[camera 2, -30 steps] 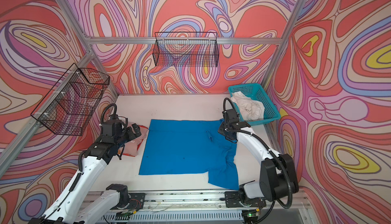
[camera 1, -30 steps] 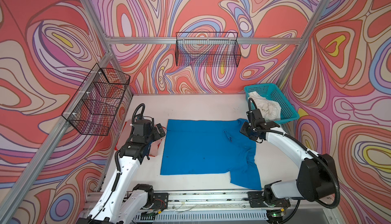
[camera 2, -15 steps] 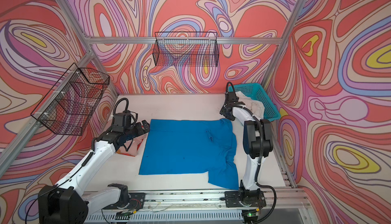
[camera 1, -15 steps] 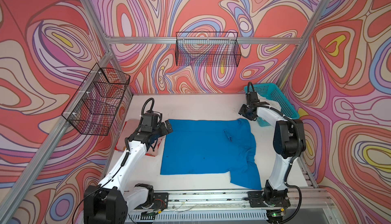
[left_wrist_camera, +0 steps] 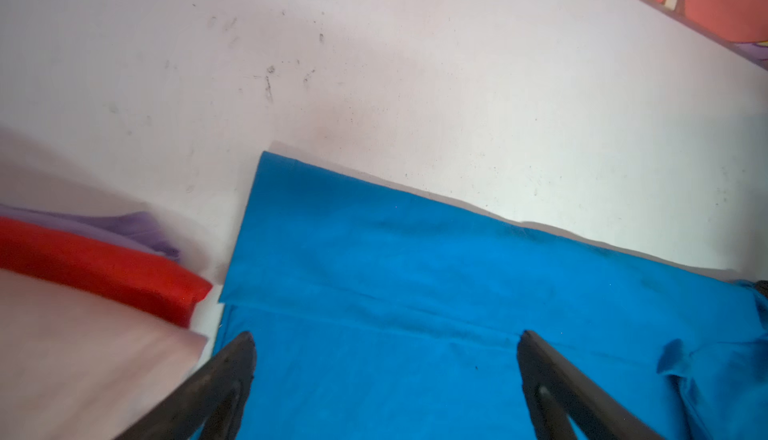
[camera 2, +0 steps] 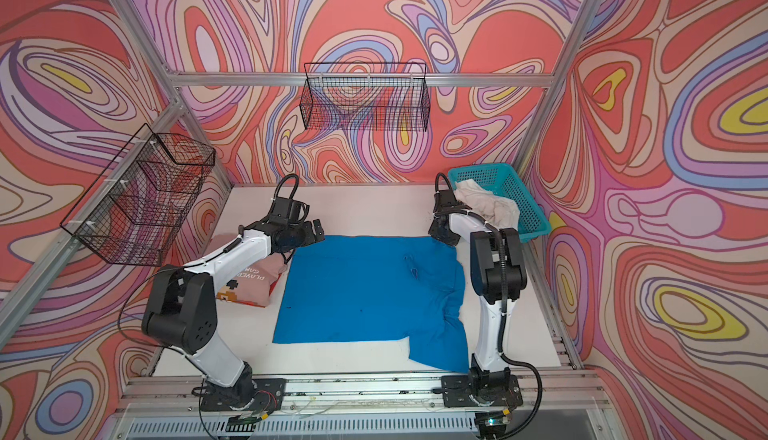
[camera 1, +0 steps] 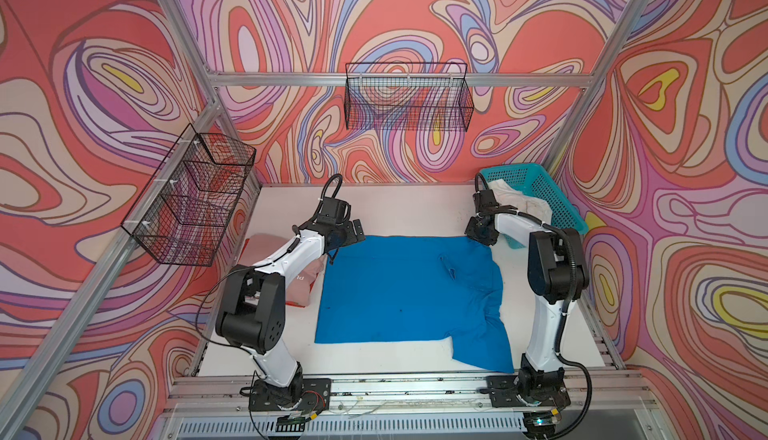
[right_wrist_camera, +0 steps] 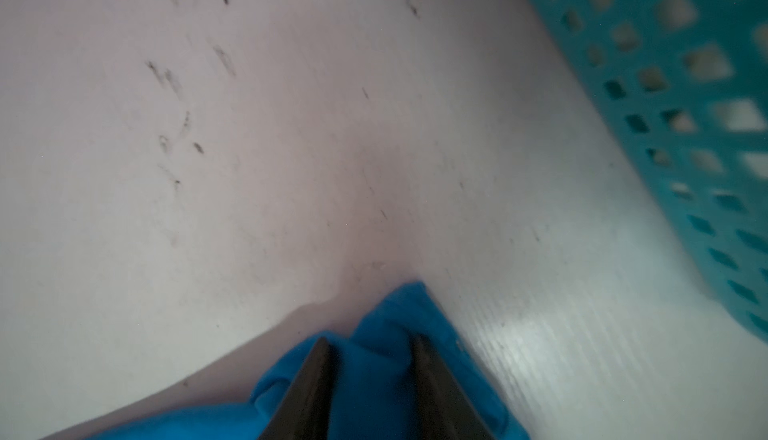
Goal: Fold and stack the t-shirts
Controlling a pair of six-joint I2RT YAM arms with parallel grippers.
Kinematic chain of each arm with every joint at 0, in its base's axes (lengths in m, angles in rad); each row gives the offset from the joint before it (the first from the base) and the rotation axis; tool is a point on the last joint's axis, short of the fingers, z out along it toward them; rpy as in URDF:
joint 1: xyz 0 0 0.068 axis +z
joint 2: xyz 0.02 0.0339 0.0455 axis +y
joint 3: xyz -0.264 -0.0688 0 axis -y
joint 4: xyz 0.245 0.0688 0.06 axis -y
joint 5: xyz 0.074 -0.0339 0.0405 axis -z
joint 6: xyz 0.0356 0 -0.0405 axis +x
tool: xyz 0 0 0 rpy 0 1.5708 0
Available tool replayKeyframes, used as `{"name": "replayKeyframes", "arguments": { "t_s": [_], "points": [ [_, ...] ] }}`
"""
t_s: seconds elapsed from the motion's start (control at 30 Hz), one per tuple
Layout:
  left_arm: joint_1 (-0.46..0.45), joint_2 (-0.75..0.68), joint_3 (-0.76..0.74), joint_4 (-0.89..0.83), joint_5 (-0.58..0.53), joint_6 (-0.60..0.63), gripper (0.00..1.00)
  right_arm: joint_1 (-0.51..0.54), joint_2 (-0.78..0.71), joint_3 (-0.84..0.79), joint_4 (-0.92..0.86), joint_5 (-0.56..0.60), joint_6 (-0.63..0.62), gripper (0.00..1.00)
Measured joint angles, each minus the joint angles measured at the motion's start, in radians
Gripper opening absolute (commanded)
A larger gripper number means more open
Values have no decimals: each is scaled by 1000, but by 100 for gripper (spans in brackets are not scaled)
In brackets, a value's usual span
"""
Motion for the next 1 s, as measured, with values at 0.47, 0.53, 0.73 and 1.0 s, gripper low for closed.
{"name": "replayKeyframes", "arguments": {
  "t_s": [0.47, 0.53, 0.73, 1.0],
  "points": [
    [-3, 194, 25, 18, -69, -68, 100, 2, -54, -31, -26, 119, 56, 8],
    [-3, 207, 40, 17, -84, -78, 100, 2, -73, -42, -26, 135, 66, 16],
    [-6, 232, 72, -3, -113, -97, 100, 2, -123, -72, -23, 146, 70, 31],
    [0, 238, 84, -33, -137, -125, 100, -4, -153, -114, -7, 146, 75, 26]
  ]
}}
